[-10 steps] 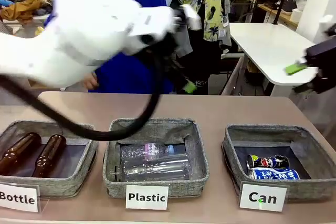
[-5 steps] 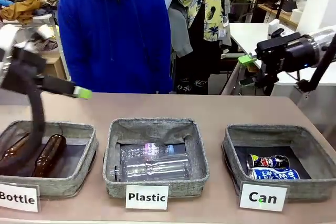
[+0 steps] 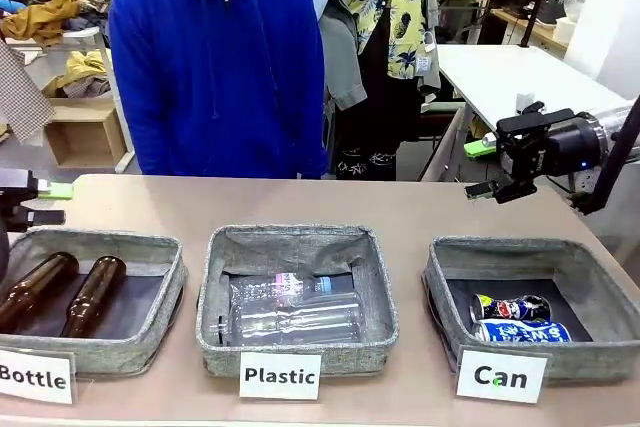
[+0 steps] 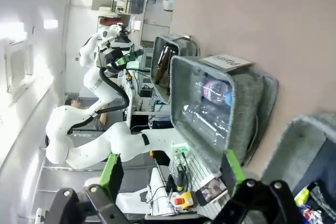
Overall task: Sort the can waste into the basket.
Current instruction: Pick up the can waste from the table and place it in the right Fabric basket.
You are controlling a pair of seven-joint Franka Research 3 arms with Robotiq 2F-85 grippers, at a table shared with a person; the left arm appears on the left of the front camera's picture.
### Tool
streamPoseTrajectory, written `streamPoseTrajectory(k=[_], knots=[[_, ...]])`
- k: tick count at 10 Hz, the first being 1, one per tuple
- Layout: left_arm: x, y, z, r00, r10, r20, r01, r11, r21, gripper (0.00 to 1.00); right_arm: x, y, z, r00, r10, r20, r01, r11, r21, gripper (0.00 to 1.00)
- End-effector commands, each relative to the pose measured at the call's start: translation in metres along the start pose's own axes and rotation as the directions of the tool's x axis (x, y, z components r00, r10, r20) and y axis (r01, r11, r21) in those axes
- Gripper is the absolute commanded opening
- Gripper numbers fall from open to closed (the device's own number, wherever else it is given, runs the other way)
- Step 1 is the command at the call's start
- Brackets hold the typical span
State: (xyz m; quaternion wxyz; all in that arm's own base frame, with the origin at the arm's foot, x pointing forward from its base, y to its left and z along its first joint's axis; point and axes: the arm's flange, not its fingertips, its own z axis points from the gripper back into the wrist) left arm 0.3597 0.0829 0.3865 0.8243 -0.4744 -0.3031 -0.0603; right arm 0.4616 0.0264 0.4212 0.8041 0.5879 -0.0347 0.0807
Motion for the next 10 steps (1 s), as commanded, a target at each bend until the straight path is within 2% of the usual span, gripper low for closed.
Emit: streamPoseTrajectory(k=[1,10], knots=[[0.0095,-0.0256,-0.0096,0.997,-0.048,-0.062,0.053,0.996,0.069,1.00,0.0056,0.0068,-0.0033,1.000,0.000,-0.014,0.001,0.998,0.066,1.00],[0.0095,-0.0256,-0.0096,0.997,-0.048,-0.062,0.053,0.996,0.069,1.00,0.0056,0.0068,-0.0033,1.000,0.000,-0.014,0.001,0.998,0.066,1.00]])
